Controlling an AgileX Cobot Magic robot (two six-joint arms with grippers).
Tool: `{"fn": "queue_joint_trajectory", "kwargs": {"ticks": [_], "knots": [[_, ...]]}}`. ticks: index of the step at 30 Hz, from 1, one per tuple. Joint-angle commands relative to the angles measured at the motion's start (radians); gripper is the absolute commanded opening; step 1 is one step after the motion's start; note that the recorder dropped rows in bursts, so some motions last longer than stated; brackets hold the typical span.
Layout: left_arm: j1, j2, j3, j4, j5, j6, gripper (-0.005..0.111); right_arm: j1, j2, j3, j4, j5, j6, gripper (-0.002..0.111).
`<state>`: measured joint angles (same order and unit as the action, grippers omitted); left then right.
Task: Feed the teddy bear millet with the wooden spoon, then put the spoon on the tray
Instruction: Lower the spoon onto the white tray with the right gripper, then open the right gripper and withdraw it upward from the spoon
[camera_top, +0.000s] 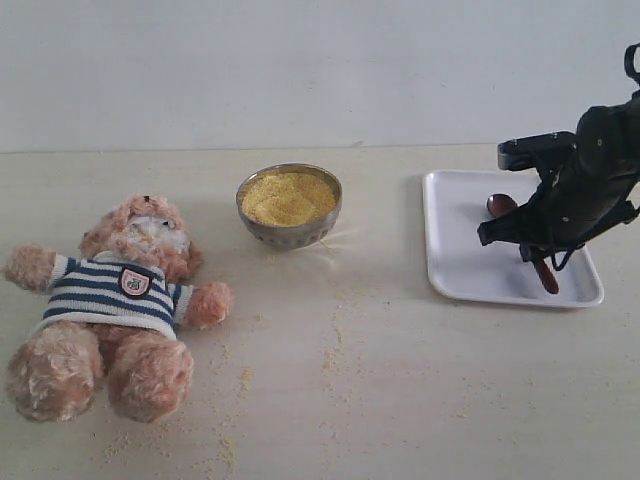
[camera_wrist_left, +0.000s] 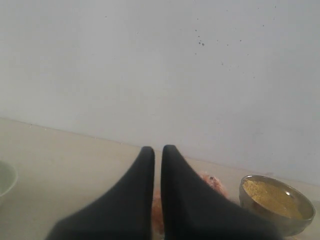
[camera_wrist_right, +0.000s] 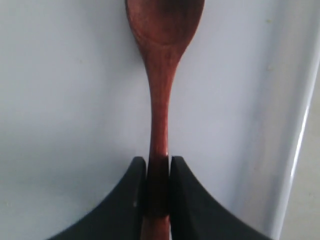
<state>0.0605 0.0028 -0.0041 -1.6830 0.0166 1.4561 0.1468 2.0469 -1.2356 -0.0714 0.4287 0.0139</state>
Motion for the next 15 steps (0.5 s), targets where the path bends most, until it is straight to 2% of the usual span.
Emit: {"fn": "queue_joint_trajectory", "kwargs": {"ticks": [1, 4, 5, 10, 15], "knots": [[-0.002, -0.003, 0.004, 0.001, 0.008, 0.003, 0.005, -0.007, 0.002, 0.001, -0.005, 0.013, -0.007, 0.007], [-0.002, -0.003, 0.004, 0.001, 0.008, 0.003, 0.005, -0.007, 0.002, 0.001, -0.005, 0.013, -0.007, 0.032], [-0.002, -0.003, 0.004, 0.001, 0.008, 0.003, 0.005, -0.007, 0.002, 0.001, -0.005, 0.013, -0.007, 0.034], [-0.002, -0.003, 0.004, 0.001, 0.008, 0.003, 0.005, -0.007, -0.043, -0.001, -0.005, 0.056, 0.015, 0.035], [-0.002, -0.003, 0.004, 0.001, 0.008, 0.003, 0.005, -0.007, -0.227, 0.004, -0.005, 0.104, 0.127, 0.035]]}}
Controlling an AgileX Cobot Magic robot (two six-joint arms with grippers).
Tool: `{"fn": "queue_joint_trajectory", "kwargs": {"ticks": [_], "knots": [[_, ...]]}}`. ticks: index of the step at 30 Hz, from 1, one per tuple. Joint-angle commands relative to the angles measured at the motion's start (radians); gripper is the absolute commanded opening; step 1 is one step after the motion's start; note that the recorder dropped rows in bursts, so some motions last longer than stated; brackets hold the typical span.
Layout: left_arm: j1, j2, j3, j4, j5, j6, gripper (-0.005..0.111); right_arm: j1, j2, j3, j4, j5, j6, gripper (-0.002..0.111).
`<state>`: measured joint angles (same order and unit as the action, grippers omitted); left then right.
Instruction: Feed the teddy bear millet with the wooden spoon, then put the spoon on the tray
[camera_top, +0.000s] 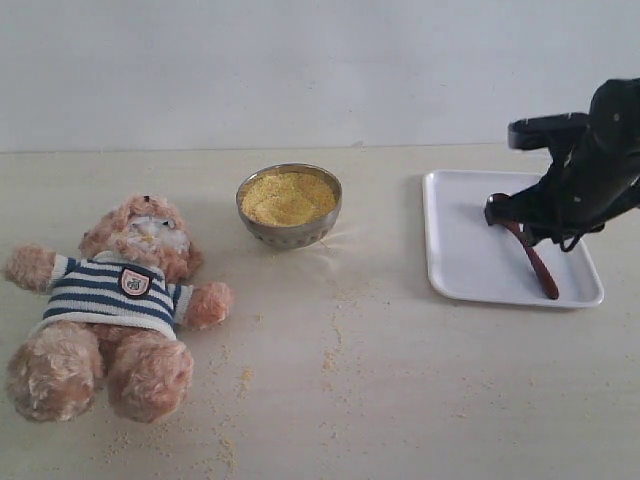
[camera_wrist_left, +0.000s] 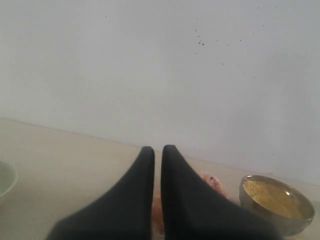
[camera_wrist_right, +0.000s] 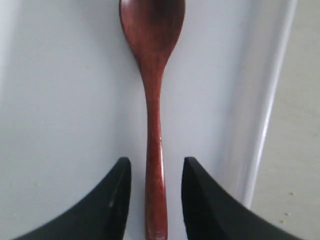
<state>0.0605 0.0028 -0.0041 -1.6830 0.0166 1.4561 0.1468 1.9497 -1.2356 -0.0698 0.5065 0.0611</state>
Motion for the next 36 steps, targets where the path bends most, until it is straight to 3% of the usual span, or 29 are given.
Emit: {"fn": "queue_joint_trajectory", "kwargs": {"ticks": [1, 3, 4, 5, 11, 18, 22, 26, 29, 36], "knots": [[-0.002, -0.003, 0.004, 0.001, 0.008, 0.003, 0.005, -0.007, -0.160, 0.012, -0.007, 0.029, 0.103, 0.034], [-0.002, -0.003, 0.004, 0.001, 0.008, 0.003, 0.005, -0.007, -0.245, 0.051, -0.019, 0.001, 0.161, 0.025], [-0.002, -0.003, 0.004, 0.001, 0.008, 0.003, 0.005, -0.007, -0.343, 0.111, -0.032, -0.045, 0.201, 0.007], [-0.002, -0.003, 0.004, 0.001, 0.008, 0.003, 0.005, -0.007, -0.398, 0.156, -0.032, -0.085, 0.224, 0.000], [-0.002, -0.003, 0.004, 0.001, 0.008, 0.003, 0.005, -0.007, -0.764, 0.479, -0.032, -0.411, 0.296, 0.000], [-0.002, -0.003, 0.004, 0.001, 0.008, 0.003, 0.005, -0.007, -1.246, 0.809, -0.032, -0.720, 0.192, 0.000], [-0.002, -0.003, 0.004, 0.001, 0.008, 0.003, 0.005, -0.007, -1.450, 0.889, -0.032, -0.718, 0.157, 0.000], [-0.002, -0.003, 0.004, 0.001, 0.006, 0.003, 0.005, -0.007, -1.625, 0.940, -0.032, -0.586, 0.143, 0.000], [-0.002, -0.003, 0.004, 0.001, 0.006, 0.003, 0.005, -0.007, -1.714, 0.969, -0.043, -0.565, 0.027, 0.000], [-0.002, -0.003, 0.004, 0.001, 0.006, 0.003, 0.005, -0.008, -1.789, 0.982, -0.015, -0.459, 0.047, 0.000]]}}
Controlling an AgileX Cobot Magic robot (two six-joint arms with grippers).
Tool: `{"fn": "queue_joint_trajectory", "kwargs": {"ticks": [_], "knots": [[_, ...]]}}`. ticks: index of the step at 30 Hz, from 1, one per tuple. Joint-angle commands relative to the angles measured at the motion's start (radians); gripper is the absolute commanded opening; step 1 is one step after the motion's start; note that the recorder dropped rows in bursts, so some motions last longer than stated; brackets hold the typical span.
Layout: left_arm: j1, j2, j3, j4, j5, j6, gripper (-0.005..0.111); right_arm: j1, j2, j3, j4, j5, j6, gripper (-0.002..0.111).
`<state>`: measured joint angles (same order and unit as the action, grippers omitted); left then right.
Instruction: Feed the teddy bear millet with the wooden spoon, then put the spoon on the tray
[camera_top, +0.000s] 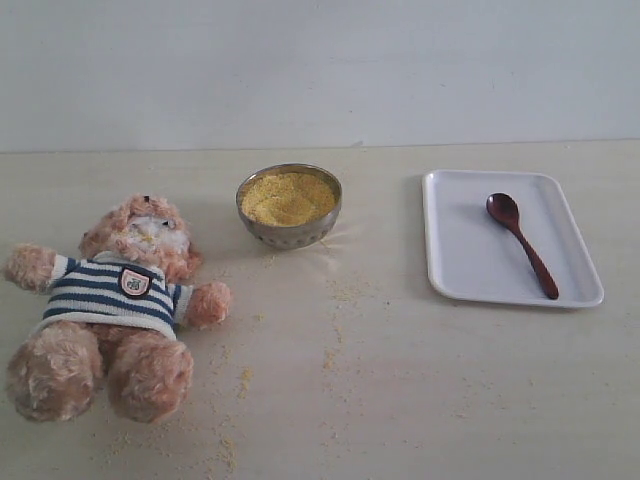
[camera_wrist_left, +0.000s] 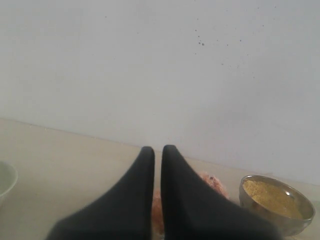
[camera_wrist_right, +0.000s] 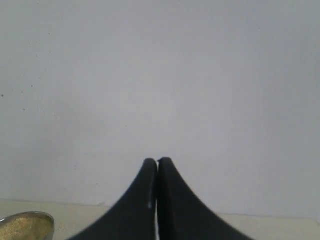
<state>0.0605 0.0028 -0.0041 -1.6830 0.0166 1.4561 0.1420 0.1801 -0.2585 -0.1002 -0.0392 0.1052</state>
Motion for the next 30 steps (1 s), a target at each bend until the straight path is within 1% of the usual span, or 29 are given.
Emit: {"fn": "queue_joint_trajectory", "kwargs": {"ticks": [1, 3, 6, 9, 10, 11, 12, 14, 16, 20, 23, 30], "knots": [[-0.002, -0.003, 0.004, 0.001, 0.006, 0.003, 0.005, -0.003, -0.019, 0.010, 0.015, 0.128, 0.003, 0.000], [-0.002, -0.003, 0.004, 0.001, 0.006, 0.003, 0.005, -0.003, -0.019, 0.026, 0.006, 0.186, -0.001, 0.000], [-0.002, -0.003, 0.004, 0.001, 0.006, 0.003, 0.005, -0.039, -0.046, 0.117, -0.001, 0.147, -0.007, 0.000], [-0.002, -0.003, 0.004, 0.001, 0.006, 0.003, 0.005, -0.097, -0.129, 0.255, -0.001, 0.012, -0.007, 0.000], [-0.002, -0.003, 0.004, 0.001, 0.006, 0.003, 0.005, -0.108, -0.160, 0.258, -0.001, -0.030, -0.007, 0.000], [-0.002, -0.003, 0.004, 0.001, 0.006, 0.003, 0.005, -0.112, -0.180, 0.258, 0.003, 0.029, -0.007, 0.000], [-0.002, -0.003, 0.004, 0.001, 0.009, 0.003, 0.005, -0.112, -0.180, 0.258, 0.002, 0.127, -0.007, 0.000], [-0.002, -0.003, 0.004, 0.001, 0.010, 0.003, 0.005, -0.112, -0.180, 0.258, 0.002, 0.136, -0.012, 0.000], [-0.002, -0.003, 0.004, 0.001, 0.010, 0.003, 0.005, -0.112, -0.180, 0.258, 0.002, 0.185, -0.012, 0.000], [-0.002, -0.003, 0.004, 0.001, 0.010, 0.003, 0.005, -0.112, -0.180, 0.258, 0.029, 0.368, -0.012, 0.000], [-0.002, -0.003, 0.004, 0.001, 0.007, 0.003, 0.005, -0.112, -0.180, 0.258, 0.017, 0.369, -0.071, 0.000], [-0.002, -0.003, 0.004, 0.001, 0.007, 0.003, 0.005, -0.112, -0.180, 0.258, 0.017, 0.365, -0.073, 0.000]]}}
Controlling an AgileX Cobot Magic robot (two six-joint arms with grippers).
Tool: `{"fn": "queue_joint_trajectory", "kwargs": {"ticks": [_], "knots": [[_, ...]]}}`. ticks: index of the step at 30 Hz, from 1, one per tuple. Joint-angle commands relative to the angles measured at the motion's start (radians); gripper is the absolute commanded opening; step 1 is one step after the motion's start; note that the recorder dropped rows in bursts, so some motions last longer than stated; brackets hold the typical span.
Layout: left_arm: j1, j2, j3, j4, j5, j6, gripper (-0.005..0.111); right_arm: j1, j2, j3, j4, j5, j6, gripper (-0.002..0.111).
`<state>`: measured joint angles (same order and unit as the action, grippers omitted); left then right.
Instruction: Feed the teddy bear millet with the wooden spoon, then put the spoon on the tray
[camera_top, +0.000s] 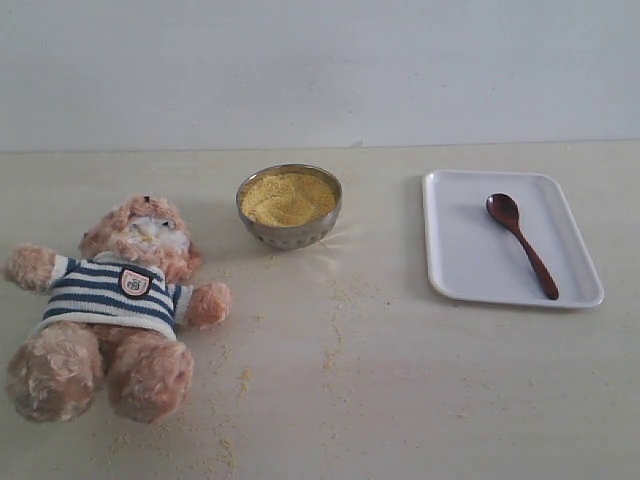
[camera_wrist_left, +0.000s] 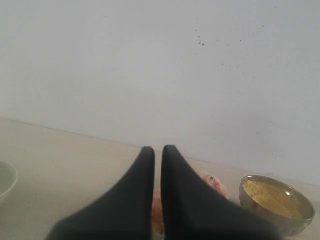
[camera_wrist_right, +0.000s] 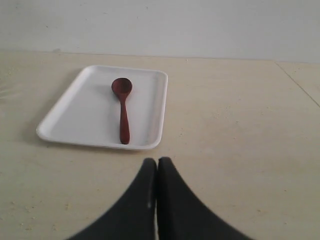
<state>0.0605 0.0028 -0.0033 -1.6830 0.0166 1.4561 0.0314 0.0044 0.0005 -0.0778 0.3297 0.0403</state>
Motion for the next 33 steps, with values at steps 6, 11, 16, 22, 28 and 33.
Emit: {"fn": "queue_joint_trajectory", "kwargs": {"ticks": [6, 11, 16, 22, 28, 33], "knots": [[-0.002, -0.003, 0.003, 0.001, 0.007, 0.003, 0.005, -0.002, -0.004, -0.001, -0.005, -0.006, 0.003, 0.000], [-0.002, -0.003, 0.003, 0.001, 0.007, 0.003, 0.005, -0.002, -0.004, -0.001, -0.001, -0.008, 0.003, 0.000], [-0.002, -0.003, 0.003, 0.001, 0.001, 0.003, 0.005, -0.002, -0.004, -0.001, -0.001, -0.008, 0.003, 0.000], [-0.002, -0.003, 0.003, 0.461, 0.078, -0.410, 0.005, -0.002, -0.004, -0.001, -0.001, -0.008, 0.003, 0.000], [-0.002, -0.003, -0.041, 1.658, 0.148, -1.686, 0.005, -0.002, -0.004, -0.001, -0.001, -0.008, 0.003, 0.000], [-0.002, -0.003, -0.001, 1.773, 0.121, -1.807, 0.005, -0.002, -0.004, -0.001, -0.001, -0.008, 0.003, 0.000]]}}
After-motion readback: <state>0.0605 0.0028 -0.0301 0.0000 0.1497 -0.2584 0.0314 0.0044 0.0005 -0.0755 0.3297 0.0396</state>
